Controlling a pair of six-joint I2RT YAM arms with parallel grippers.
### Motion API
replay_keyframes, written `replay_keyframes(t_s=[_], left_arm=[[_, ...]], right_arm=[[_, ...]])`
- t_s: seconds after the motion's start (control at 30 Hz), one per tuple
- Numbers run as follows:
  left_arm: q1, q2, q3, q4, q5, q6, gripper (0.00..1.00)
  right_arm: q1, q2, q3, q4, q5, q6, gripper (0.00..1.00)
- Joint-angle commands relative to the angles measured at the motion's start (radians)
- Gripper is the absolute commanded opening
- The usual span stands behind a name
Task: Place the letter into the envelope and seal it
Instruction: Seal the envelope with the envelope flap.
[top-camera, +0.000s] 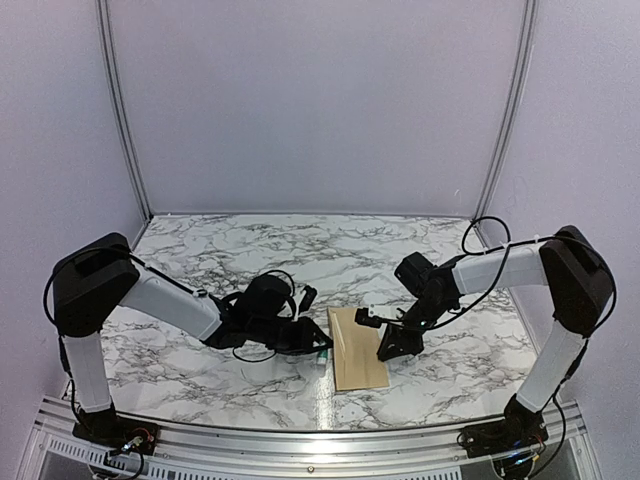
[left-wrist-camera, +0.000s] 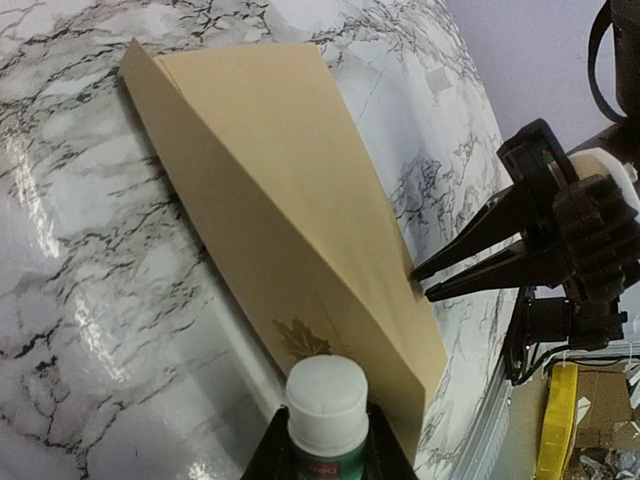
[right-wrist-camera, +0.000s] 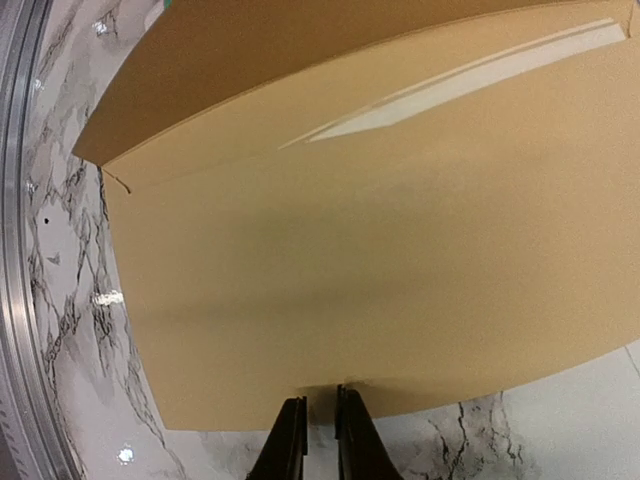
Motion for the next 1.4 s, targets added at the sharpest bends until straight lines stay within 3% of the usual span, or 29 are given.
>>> replay_keyframes(t_s=[0.0,0.37,0.83,1.07,1.37], left_arm=[[-0.007,0.044,0.051,0.050,0.031,-0.009,0.00],[-0.014,0.143,0.136,0.054,0.074,-0.019,0.00],[-0.014,0.199,0.125,0.055,0.099,-0.049,0.00],[-0.016,0.187,0.113,0.056,0.096,-0.049,0.00],[-0.016,0.172,0.101,0.055,0.085,-0.047,0.00]], right_arm=[[0.009,0.024,0.020,-0.009,-0.010,-0.001,0.10],[0.009,0.038,0.020,-0.019,-0.026,-0.004,0.11],[-0.030,-0.012,0.106,-0.037,-0.105,0.029,0.10],[-0.047,0.072,0.218,-0.048,-0.242,0.083,0.09],[-0.039,0.187,0.306,-0.043,-0.304,0.123,0.08]])
